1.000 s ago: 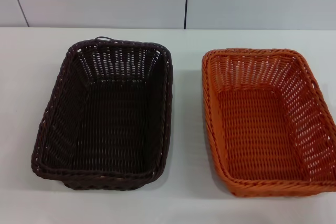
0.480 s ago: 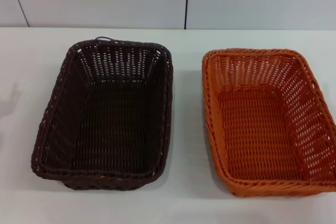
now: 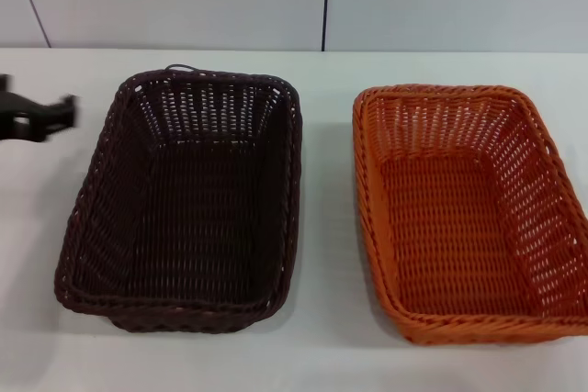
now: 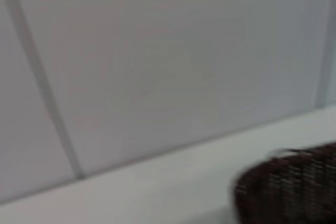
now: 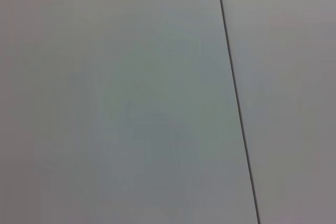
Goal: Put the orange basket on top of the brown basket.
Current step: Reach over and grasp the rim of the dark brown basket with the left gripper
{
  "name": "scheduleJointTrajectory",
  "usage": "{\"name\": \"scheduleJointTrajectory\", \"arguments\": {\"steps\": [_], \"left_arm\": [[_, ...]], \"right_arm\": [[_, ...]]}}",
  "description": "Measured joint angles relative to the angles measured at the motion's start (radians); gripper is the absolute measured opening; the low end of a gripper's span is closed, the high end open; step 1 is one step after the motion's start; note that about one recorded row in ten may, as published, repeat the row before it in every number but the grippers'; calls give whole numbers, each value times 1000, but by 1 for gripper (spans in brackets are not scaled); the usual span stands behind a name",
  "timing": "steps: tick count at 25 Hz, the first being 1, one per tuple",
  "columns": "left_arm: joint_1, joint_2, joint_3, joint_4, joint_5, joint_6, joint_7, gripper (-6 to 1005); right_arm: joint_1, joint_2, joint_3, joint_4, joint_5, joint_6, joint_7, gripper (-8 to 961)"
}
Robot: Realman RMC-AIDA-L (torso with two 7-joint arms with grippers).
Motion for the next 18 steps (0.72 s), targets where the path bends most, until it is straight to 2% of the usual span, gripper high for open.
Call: {"name": "scheduleJointTrajectory", "arguments": {"steps": [1, 2, 3, 17, 18], "left_arm": [[0, 0, 0, 0, 0, 0, 0, 786], [-34, -2, 5, -6, -2, -67, 1, 786], [-111, -1, 18, 23, -2, -175, -36, 786], [-151, -1, 18, 99, 3, -234, -105, 785], [-166, 0, 17, 148, 3, -236, -110, 785]], "right_arm": [[1, 0, 0, 2, 0, -1, 0, 814], [2, 0, 0, 5, 0, -2, 0, 814], [4, 0, 1, 9, 1, -3, 0, 814], [8, -2, 3, 23, 2, -4, 0, 812], [12, -3, 3, 24, 2, -4, 0, 812]]}}
